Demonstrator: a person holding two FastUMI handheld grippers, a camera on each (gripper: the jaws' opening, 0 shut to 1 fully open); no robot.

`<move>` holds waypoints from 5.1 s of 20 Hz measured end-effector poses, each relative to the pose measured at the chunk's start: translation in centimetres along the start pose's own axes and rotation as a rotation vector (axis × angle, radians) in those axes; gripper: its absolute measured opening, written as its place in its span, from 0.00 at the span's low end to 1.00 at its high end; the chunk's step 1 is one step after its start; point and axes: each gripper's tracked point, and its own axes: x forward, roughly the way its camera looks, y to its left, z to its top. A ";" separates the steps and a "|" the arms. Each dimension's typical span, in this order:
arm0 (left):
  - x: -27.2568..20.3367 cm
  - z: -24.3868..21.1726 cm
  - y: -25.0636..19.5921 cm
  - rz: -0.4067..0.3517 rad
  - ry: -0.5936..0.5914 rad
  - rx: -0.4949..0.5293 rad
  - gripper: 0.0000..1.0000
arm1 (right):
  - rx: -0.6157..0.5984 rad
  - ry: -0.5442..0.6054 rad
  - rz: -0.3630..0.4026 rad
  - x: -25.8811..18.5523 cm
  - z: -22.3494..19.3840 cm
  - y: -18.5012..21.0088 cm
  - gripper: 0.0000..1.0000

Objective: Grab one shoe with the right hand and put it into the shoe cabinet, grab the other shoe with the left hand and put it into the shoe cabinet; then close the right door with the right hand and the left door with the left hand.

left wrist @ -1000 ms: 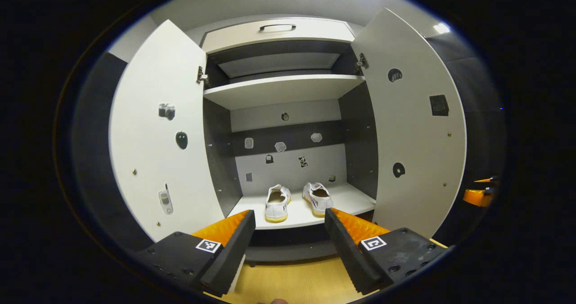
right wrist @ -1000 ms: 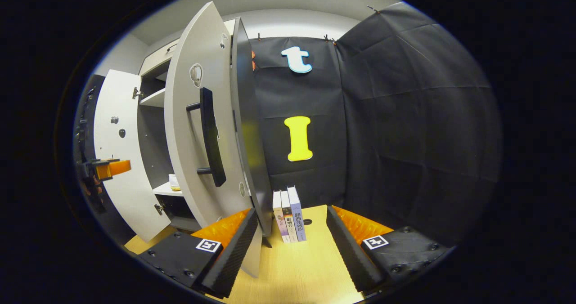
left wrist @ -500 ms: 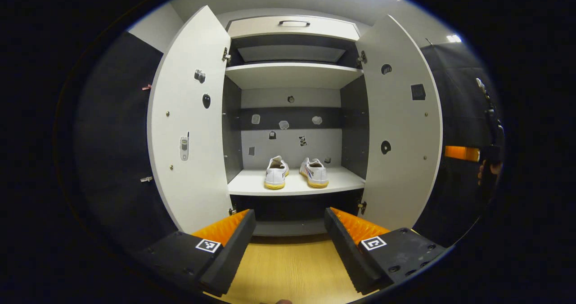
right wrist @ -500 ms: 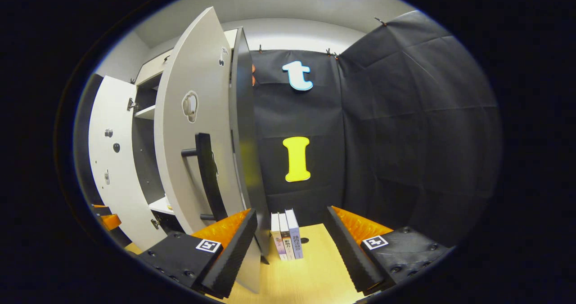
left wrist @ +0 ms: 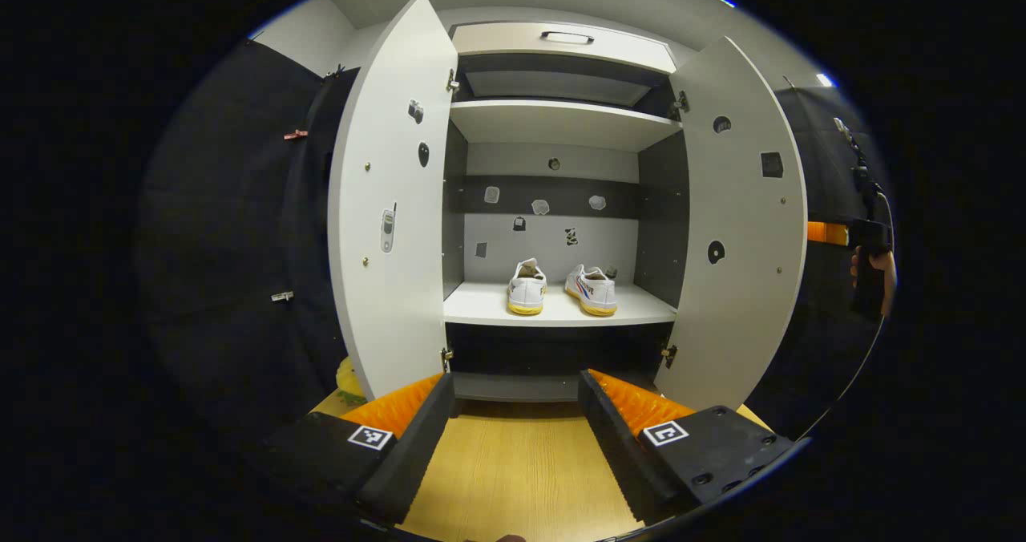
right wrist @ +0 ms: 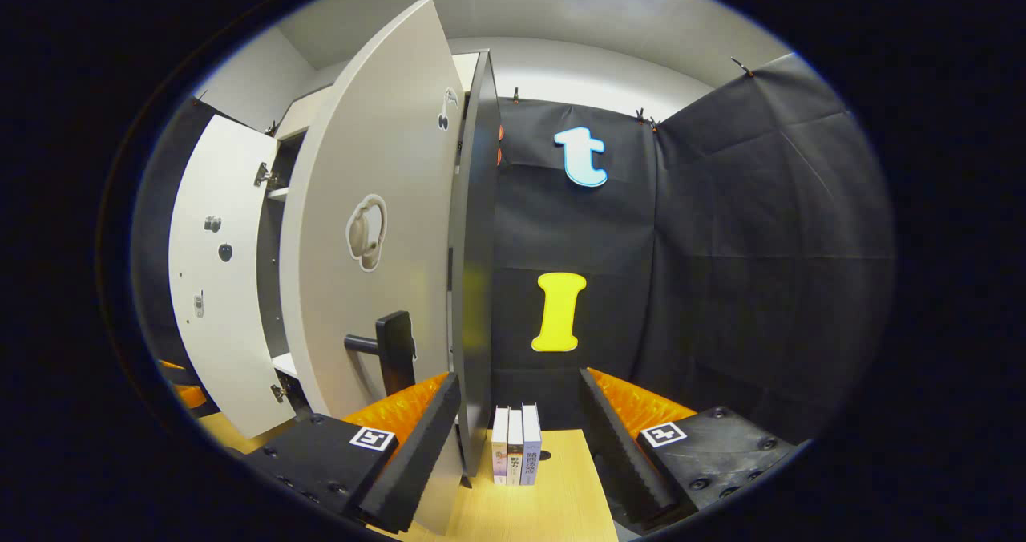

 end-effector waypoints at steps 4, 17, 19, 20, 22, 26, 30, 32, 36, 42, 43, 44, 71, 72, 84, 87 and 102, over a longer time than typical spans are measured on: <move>-0.8 -0.2 2.7 0.043 -0.009 -0.022 0.98 | 0.041 0.016 -0.013 -0.3 -0.2 1.5 0.95; -2.7 0.5 17.7 0.212 -0.035 -0.087 0.95 | 0.013 0.007 0.153 1.7 -1.0 20.4 0.95; -2.0 0.5 19.6 0.218 -0.036 -0.090 0.95 | 0.016 -0.010 0.150 1.6 -1.4 22.6 0.98; -1.9 0.8 20.6 0.218 -0.038 -0.087 0.95 | 0.022 -0.010 0.148 1.2 -1.7 23.4 0.98; -1.6 1.5 22.3 0.215 -0.050 -0.069 0.95 | 0.043 -0.002 0.139 0.1 -2.6 24.5 0.98; 0.3 3.8 25.4 0.190 -0.074 -0.050 0.95 | 0.072 0.080 0.061 -2.0 -6.3 23.5 0.98; 3.3 7.3 26.8 0.092 -0.112 -0.096 0.95 | 0.107 0.139 -0.004 -3.8 -8.6 22.4 0.98; 4.7 9.7 27.2 0.028 -0.141 -0.137 0.95 | 0.104 0.149 -0.027 -4.6 -9.1 22.0 0.98; 7.8 12.8 26.9 -0.091 -0.156 -0.202 0.95 | 0.101 0.170 -0.053 -6.2 -9.9 21.3 0.99; 10.5 14.8 25.8 -0.178 -0.153 -0.226 0.95 | 0.117 0.192 -0.084 -7.7 -11.1 19.9 0.99; 10.9 14.9 25.3 -0.179 -0.144 -0.207 0.95 | 0.118 0.195 -0.086 -7.8 -11.2 19.7 0.98; 11.1 15.0 25.0 -0.176 -0.140 -0.180 0.95 | 0.119 0.193 -0.089 -7.8 -11.2 19.3 0.98; 8.4 11.1 -5.0 -0.054 -0.129 0.024 0.95 | 0.111 0.154 -0.026 -7.3 -13.1 6.0 0.98; 7.5 10.3 -5.2 -0.038 -0.124 0.018 0.95 | 0.120 0.157 -0.016 -7.5 -13.4 5.5 0.98; -2.0 5.9 -2.4 0.053 -0.107 0.022 0.95 | 0.128 0.158 0.049 -9.3 -13.5 7.7 0.98; -3.8 4.6 -0.5 0.053 -0.111 0.052 0.95 | 0.180 0.151 0.028 -11.2 -12.7 10.8 0.98; -9.0 -3.0 3.0 0.022 -0.065 0.002 0.97 | 0.143 0.165 0.009 -18.7 -14.5 16.9 0.98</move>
